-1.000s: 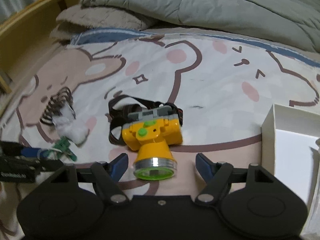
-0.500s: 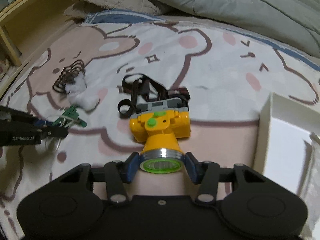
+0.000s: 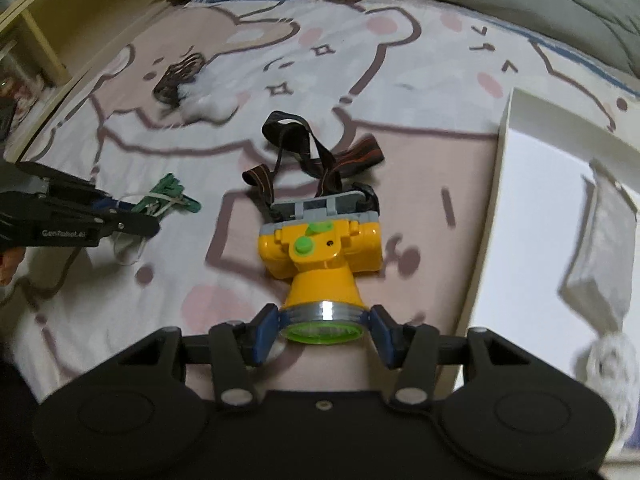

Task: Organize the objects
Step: 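Close the left tool on the green clothespin while the right tool grasps the yellow headlamp, then lift the headlamp with the right tool while the left tool holds the clothespin, then carry the headlamp over the tray with the right tool while the left tool holds the clothespin, then lower into the tray and open the right tool on the headlamp while the left tool releases the clothespin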

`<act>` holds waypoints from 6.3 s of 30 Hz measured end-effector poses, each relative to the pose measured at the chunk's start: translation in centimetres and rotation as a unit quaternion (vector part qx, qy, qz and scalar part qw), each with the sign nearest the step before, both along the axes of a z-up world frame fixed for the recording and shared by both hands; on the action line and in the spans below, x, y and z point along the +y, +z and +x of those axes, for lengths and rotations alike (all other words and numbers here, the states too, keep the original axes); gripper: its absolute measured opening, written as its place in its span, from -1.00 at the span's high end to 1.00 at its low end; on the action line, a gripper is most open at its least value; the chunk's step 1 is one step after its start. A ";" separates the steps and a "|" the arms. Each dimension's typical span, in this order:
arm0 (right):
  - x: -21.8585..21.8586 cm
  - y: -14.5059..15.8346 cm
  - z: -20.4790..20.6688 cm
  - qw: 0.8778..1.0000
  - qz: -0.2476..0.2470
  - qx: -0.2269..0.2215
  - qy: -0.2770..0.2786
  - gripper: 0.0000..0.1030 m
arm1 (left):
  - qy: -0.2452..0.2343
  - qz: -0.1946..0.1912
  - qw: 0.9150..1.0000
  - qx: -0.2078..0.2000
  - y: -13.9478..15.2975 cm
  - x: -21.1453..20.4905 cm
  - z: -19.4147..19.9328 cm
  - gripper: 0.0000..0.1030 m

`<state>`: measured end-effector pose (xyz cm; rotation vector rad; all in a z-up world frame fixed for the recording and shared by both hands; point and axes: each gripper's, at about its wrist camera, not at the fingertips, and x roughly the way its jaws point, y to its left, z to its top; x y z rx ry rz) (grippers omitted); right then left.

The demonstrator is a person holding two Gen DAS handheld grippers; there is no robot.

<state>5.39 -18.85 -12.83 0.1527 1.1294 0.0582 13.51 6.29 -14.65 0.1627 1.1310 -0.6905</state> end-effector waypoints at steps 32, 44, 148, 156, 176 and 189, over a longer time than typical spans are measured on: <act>1.9 -1.7 -0.5 0.997 -0.020 0.067 0.025 0.15 | -0.020 0.048 0.998 0.038 -0.6 -3.2 -1.2 0.52; 1.4 -1.7 -0.1 0.999 -0.011 0.045 0.017 0.17 | 0.018 0.008 1.000 -0.001 0.3 -2.9 -0.8 0.65; -31.5 3.1 -6.1 0.956 -0.094 -0.116 -0.253 -0.39 | -0.117 -0.138 0.983 -0.017 3.2 -37.7 -3.4 -0.09; -30.3 4.7 -7.5 0.956 -0.101 -0.120 -0.249 -0.39 | -0.113 -0.116 0.986 -0.032 4.2 -35.4 -3.4 -0.08; -22.2 11.3 -12.1 0.947 -0.099 -0.175 -0.249 -0.51 | -0.095 -0.088 0.988 -0.088 10.6 -28.9 -5.2 -0.11; -18.0 11.6 -16.0 0.940 -0.102 -0.172 -0.277 -0.86 | -0.079 -0.074 0.988 -0.108 11.8 -24.3 -5.9 -0.82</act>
